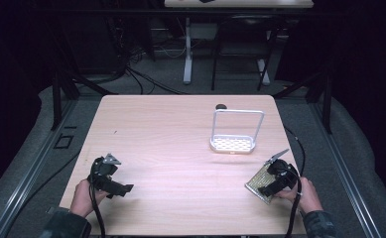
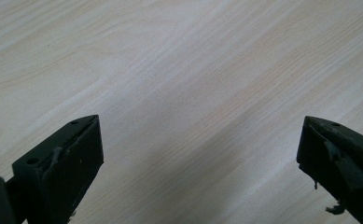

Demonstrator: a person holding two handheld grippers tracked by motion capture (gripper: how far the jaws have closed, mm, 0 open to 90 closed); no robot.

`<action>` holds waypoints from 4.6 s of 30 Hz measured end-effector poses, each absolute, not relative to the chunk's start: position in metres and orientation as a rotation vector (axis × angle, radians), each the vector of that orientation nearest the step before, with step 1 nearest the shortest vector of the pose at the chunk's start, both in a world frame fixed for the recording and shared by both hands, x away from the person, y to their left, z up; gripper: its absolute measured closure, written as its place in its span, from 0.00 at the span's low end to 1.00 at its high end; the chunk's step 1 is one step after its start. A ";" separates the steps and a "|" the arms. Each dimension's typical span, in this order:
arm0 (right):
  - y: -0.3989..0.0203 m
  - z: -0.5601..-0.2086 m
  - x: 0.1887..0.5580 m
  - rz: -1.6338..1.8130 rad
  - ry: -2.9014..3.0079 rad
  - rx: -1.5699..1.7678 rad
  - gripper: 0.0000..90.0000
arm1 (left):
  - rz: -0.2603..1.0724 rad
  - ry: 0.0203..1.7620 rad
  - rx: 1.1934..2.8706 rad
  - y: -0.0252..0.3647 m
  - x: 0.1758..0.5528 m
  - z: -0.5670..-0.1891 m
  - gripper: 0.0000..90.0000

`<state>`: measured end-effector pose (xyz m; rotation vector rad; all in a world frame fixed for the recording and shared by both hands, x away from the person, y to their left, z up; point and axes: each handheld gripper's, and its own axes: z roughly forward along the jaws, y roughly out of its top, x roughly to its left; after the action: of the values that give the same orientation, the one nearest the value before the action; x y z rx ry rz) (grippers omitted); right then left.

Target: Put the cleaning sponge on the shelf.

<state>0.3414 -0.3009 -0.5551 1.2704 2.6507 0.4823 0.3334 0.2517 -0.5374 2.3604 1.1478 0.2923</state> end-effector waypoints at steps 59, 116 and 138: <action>-0.285 -0.547 0.331 0.500 2.608 1.347 0.00 | 0.276 1.140 2.373 0.250 0.335 -0.539 0.02; -0.287 -0.537 0.318 0.632 2.458 1.385 0.60 | 0.324 1.137 2.384 0.248 0.335 -0.538 0.02; -0.267 -0.515 0.315 0.730 2.388 1.337 0.60 | 0.346 1.146 2.389 0.250 0.344 -0.534 0.06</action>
<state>0.3152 -0.2668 -0.5155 1.3366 2.3878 0.7301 0.3445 0.2501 -0.5338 2.3885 1.1461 0.3457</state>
